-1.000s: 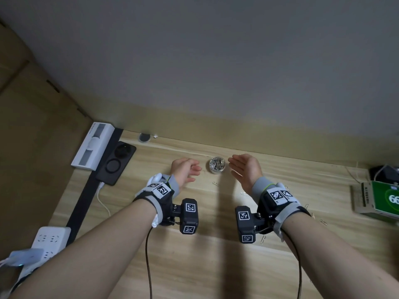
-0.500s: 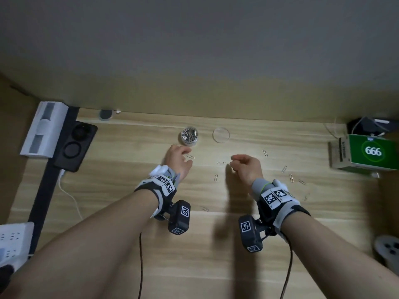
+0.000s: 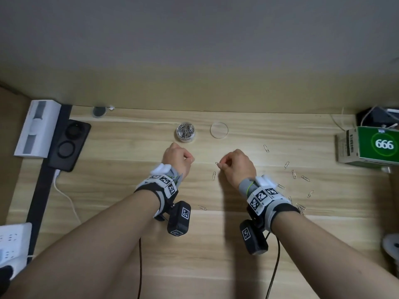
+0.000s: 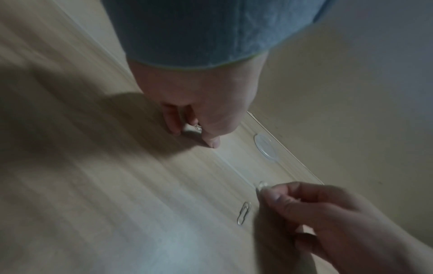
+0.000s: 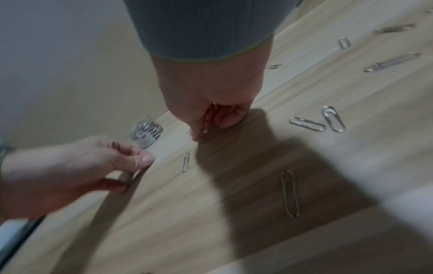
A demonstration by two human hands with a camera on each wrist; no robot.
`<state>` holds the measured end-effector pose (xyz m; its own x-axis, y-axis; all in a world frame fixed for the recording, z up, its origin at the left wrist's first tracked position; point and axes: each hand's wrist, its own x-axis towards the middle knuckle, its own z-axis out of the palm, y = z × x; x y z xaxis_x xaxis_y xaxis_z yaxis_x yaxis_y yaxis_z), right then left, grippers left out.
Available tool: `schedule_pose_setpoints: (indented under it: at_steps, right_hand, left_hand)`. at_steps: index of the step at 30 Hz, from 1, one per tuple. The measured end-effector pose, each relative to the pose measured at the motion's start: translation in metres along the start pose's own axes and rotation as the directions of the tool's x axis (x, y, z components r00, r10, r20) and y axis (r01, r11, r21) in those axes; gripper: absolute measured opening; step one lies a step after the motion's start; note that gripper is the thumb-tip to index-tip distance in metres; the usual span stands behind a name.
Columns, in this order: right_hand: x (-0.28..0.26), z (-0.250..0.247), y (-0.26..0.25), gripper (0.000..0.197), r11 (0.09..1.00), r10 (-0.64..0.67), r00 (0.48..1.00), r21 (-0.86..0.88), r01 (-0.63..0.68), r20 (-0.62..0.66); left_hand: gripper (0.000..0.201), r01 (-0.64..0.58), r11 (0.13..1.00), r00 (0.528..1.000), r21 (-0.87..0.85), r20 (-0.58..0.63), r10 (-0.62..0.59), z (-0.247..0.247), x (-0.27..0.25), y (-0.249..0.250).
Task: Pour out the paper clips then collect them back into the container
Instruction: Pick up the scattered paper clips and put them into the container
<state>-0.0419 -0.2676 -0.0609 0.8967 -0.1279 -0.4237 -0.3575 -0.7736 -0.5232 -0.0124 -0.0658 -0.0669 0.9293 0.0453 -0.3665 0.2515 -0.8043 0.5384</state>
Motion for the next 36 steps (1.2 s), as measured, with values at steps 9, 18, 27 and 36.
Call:
schedule_pose_setpoints:
  at_steps: [9, 18, 27, 36]
  right_hand:
    - [0.005, -0.046, 0.050, 0.010, 0.830, 0.296, 0.943, 0.530, -0.175, -0.152]
    - [0.020, -0.071, 0.081, 0.027, 0.874, 0.370, 0.904, 0.412, -0.260, -0.215]
    - [0.017, -0.066, 0.072, 0.013, 0.953, 0.274, 0.940, 0.185, -0.238, -0.201]
    - [0.004, -0.056, 0.060, 0.014, 0.979, 0.205, 0.967, 0.027, -0.204, -0.151]
  left_hand:
    - [0.015, -0.062, 0.989, 0.992, 0.136, 0.116, 0.046, 0.002, -0.004, 0.030]
    - [0.009, -0.106, 0.992, 0.984, 0.075, 0.154, 0.094, 0.026, -0.011, 0.057]
    - [0.014, -0.038, 0.997, 0.990, -0.070, 0.131, 0.047, 0.021, -0.020, 0.050]
    - [0.010, 0.084, 0.989, 0.996, -0.120, 0.009, -0.083, 0.005, -0.036, 0.021]
